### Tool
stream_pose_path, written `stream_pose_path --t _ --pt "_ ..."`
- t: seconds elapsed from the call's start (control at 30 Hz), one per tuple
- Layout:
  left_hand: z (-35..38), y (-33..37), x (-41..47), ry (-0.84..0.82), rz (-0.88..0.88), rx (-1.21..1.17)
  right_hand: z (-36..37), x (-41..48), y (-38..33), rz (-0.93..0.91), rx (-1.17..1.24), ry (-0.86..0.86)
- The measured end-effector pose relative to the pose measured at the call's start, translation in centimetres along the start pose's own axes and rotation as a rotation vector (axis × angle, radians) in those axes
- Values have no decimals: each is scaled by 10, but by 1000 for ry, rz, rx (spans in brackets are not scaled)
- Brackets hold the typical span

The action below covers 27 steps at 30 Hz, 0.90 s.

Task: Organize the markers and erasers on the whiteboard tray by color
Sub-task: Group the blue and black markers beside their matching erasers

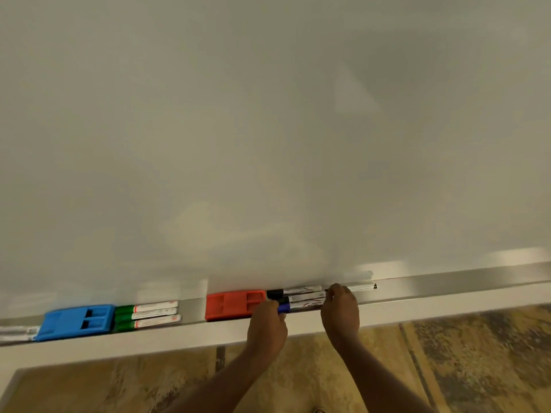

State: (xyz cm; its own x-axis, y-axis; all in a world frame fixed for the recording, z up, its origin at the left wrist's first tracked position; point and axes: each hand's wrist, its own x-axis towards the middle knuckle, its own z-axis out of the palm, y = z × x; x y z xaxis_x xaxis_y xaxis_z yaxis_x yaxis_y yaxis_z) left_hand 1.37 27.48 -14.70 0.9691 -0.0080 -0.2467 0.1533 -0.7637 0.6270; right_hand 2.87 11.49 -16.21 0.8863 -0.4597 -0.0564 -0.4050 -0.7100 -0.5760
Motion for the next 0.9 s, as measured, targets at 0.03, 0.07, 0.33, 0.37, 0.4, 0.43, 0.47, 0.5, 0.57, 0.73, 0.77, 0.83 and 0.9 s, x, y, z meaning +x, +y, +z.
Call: stream_pose_path --t 0.03,0.07,0.33,0.37,0.4,0.43,0.47,0.5,0.57,0.73,0.77,0.83,0.9 --pt "5 3 -1 0 -32 16 -2 1 4 14 20 -12" --pt "9 5 -2 -3 -63 30 -3 1 8 22 37 -24" --pt "27 30 -2 72 -337 -112 -10 7 24 -103 -20 -155" --pt "28 32 -2 93 -356 -125 -11 8 25 -121 -31 -168" --pt "30 34 -3 112 -369 -132 -11 9 27 -140 -41 -181" --pt "31 36 -4 127 -376 -135 -11 9 28 -159 -46 -194" --pt "32 38 -4 140 -379 -141 -12 10 29 -172 -45 -210" --pt "33 39 -5 152 -380 -148 -12 10 30 -178 -37 -226" --pt "34 42 -6 177 -381 -160 -14 12 31 -183 -24 -251" --pt "37 51 -9 208 -394 -184 -20 13 33 -233 -11 -284" --pt "37 54 -10 207 -401 -180 -21 14 34 -232 -8 -288" --pt "38 61 -10 202 -417 -172 -24 15 35 -223 -9 -289" --pt "39 67 -10 196 -432 -150 -27 16 36 -219 -16 -275"
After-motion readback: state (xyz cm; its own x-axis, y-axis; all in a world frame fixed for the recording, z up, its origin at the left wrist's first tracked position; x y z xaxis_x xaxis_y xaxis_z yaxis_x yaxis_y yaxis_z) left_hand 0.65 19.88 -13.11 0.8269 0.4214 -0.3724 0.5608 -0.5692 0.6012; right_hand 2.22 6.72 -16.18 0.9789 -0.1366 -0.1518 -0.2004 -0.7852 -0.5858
